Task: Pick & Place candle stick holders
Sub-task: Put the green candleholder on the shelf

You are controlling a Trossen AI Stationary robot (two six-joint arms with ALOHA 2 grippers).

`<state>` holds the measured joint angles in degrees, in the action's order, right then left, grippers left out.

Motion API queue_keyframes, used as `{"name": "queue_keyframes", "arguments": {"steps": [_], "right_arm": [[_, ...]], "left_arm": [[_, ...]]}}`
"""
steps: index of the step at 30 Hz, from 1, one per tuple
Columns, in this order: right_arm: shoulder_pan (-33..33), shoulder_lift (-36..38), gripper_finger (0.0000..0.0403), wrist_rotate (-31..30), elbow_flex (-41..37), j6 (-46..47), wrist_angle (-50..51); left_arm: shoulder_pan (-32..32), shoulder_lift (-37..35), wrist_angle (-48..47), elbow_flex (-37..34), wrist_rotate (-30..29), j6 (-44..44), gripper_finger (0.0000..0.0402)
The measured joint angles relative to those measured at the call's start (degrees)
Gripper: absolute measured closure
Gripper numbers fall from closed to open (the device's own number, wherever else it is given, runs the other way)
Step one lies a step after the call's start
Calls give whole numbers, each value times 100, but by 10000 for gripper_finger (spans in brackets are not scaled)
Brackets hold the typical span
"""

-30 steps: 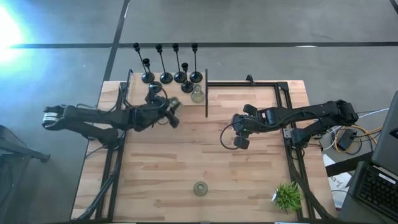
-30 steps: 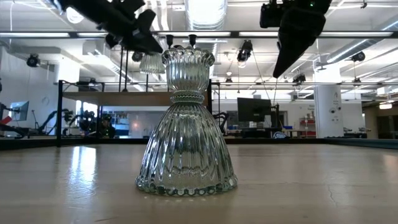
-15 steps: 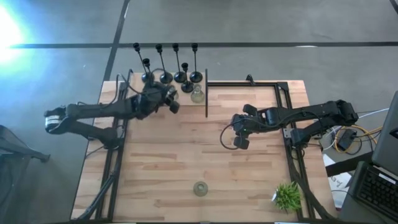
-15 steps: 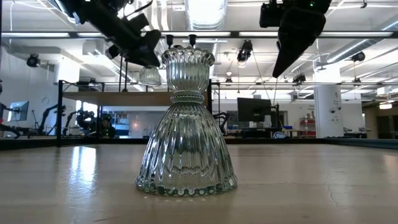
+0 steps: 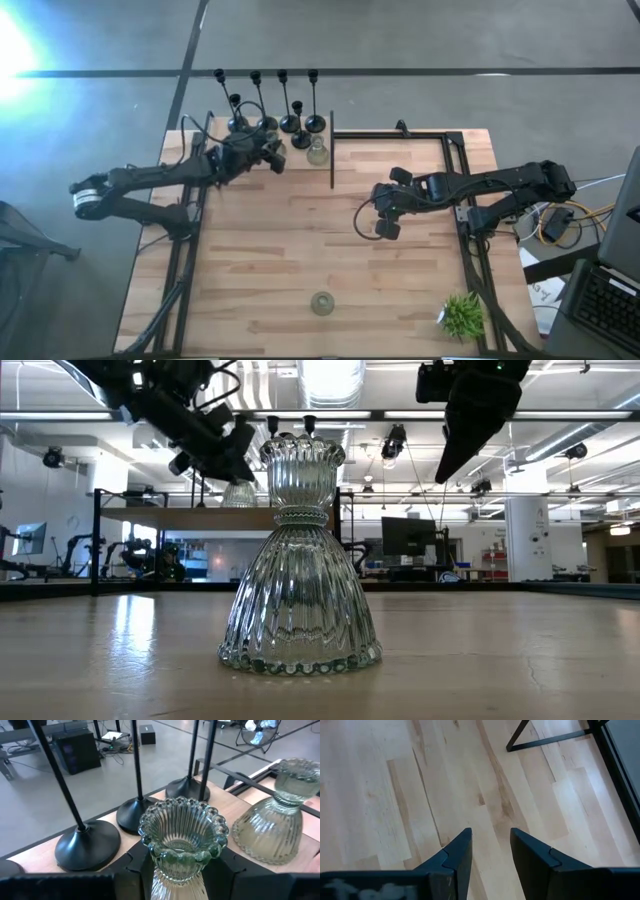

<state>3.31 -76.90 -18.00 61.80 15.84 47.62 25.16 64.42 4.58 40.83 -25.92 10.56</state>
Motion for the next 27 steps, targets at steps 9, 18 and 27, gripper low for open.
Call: {"name": "queue_keyframes", "arguments": {"steps": [9, 18, 27], "right_arm": [[0, 0, 281, -2, 0, -2, -38], [4, 0, 282, -2, 0, 0, -44], [4, 0, 273, -2, 0, -2, -35]], "left_arm": [[180, 259, 225, 18, 161, -135, 275], [189, 568, 529, 45, -20, -150, 275], [226, 546, 469, 38, -206, -170, 275]]}}
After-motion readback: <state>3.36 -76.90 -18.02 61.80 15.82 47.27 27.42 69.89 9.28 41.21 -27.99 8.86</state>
